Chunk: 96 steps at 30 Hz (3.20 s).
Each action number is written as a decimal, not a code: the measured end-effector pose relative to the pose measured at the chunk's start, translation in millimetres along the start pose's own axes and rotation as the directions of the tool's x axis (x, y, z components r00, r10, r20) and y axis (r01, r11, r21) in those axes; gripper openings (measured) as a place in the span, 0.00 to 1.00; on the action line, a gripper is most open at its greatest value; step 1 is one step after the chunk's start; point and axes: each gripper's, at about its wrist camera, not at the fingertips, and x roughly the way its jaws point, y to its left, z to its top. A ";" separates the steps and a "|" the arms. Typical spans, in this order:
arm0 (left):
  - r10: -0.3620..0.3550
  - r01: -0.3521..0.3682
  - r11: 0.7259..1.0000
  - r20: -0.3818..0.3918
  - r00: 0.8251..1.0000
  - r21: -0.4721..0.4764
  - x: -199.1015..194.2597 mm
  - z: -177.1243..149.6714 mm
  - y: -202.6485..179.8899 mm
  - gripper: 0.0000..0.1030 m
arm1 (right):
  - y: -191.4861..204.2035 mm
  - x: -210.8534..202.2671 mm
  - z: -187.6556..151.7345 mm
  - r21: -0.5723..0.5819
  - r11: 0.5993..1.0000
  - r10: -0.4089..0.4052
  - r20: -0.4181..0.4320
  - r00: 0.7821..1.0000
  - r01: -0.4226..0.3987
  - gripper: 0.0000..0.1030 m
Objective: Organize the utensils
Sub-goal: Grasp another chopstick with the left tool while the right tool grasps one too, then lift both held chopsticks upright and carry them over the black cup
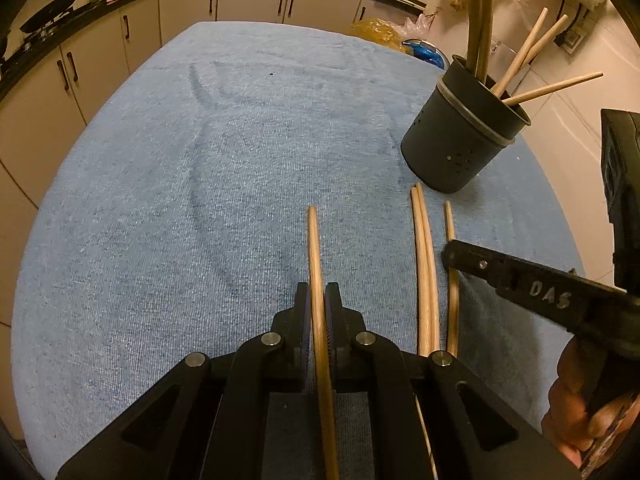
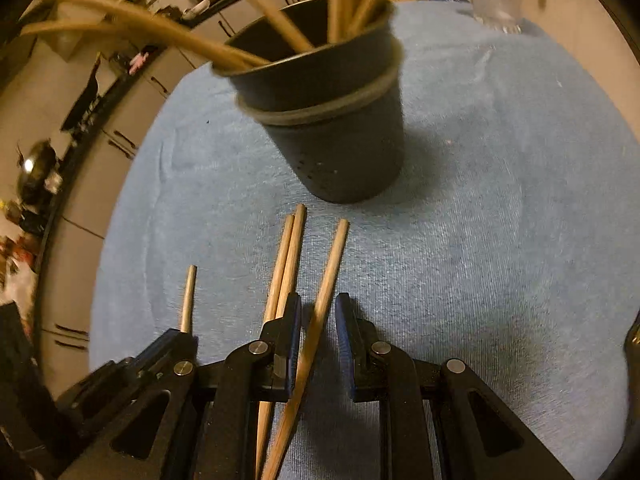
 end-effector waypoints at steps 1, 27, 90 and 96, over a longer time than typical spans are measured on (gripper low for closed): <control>0.002 -0.002 1.000 0.001 1.000 0.001 -0.2 -0.4 -0.2 0.06 | 1.2 0.0 -0.4 -0.014 1.000 -0.013 0.004 1.000 0.013 0.09; -0.072 0.061 0.997 0.333 0.940 0.046 -130.9 -0.6 -35.8 0.06 | -14.7 -164.7 -54.3 -0.126 0.969 0.248 0.507 0.825 -0.214 0.06; -0.153 0.089 0.983 0.439 0.886 0.163 -199.2 89.8 -103.2 0.06 | -51.9 -261.6 -11.0 -0.097 0.971 0.221 0.700 0.679 -0.216 0.06; -0.162 0.103 0.983 0.440 0.883 0.154 -200.7 115.8 -104.5 0.06 | -51.8 -266.3 12.4 -0.084 0.973 0.211 0.705 0.677 -0.216 0.06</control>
